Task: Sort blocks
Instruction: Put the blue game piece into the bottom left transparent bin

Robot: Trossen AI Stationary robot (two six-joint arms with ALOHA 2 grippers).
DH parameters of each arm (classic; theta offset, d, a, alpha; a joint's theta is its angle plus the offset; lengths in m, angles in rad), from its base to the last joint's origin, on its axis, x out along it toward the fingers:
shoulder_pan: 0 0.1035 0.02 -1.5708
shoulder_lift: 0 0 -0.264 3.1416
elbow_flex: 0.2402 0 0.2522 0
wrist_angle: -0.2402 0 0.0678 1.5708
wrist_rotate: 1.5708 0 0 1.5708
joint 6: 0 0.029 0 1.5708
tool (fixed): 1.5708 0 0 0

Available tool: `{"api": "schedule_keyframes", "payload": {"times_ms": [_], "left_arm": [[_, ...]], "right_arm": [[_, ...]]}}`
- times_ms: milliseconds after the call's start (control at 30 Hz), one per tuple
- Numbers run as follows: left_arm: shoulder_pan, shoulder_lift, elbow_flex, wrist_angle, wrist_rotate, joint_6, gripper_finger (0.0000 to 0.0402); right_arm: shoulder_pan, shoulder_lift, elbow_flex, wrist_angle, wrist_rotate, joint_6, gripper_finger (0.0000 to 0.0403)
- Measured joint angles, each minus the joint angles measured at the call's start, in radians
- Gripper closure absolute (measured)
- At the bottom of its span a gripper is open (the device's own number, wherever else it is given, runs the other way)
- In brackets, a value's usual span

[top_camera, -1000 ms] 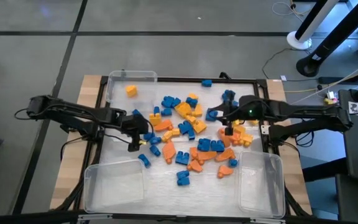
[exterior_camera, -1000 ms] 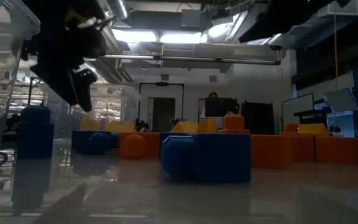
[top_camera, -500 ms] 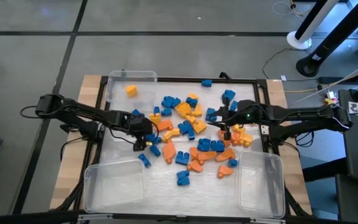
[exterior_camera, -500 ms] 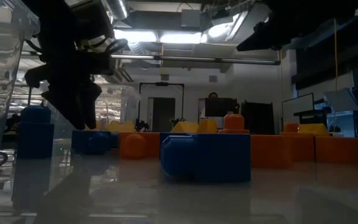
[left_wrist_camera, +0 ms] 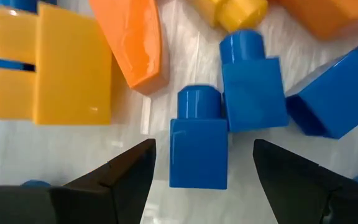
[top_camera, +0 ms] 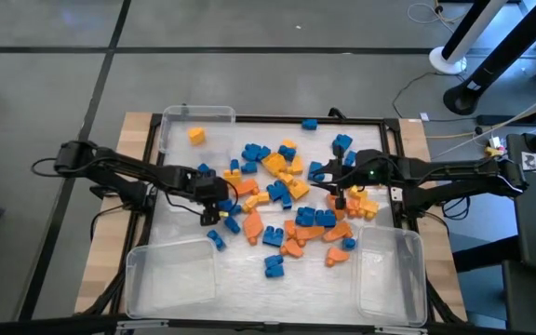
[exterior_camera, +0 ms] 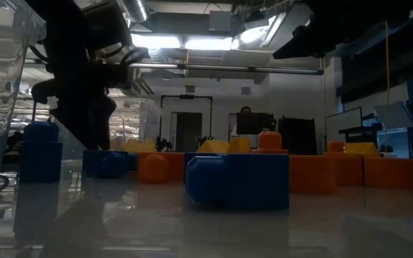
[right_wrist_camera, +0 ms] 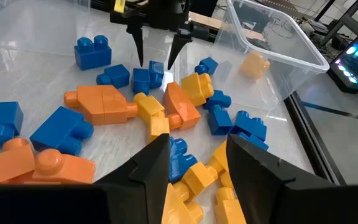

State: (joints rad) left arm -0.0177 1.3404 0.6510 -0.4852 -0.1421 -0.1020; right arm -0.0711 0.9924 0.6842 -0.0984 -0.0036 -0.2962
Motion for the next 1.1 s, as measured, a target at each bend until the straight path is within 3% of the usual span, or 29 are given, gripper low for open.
{"api": "schedule_keyframes", "payload": {"times_ms": [267,633,733,1000,1100], "left_arm": [[0.000,0.107,0.000,0.005,0.001,-0.003,0.0141],[0.000,0.123,0.000,0.040,0.003,0.036,0.0146],[0.000,0.123,0.000,0.044,0.006,0.040,0.0170],[-0.001,0.117,0.000,0.044,0.006,0.032,0.0285],[0.000,0.101,-0.002,0.018,-0.007,0.031,0.0285]], "right_arm": [[0.000,0.000,0.000,-0.001,0.000,-0.025,0.0243],[0.000,0.000,0.000,-0.001,0.011,-0.026,0.0243],[0.000,0.000,0.000,-0.001,0.011,-0.026,0.0243],[0.000,0.000,0.000,-0.011,0.012,-0.026,0.0243],[0.000,0.000,0.000,-0.017,0.013,-0.026,0.0243]]}}
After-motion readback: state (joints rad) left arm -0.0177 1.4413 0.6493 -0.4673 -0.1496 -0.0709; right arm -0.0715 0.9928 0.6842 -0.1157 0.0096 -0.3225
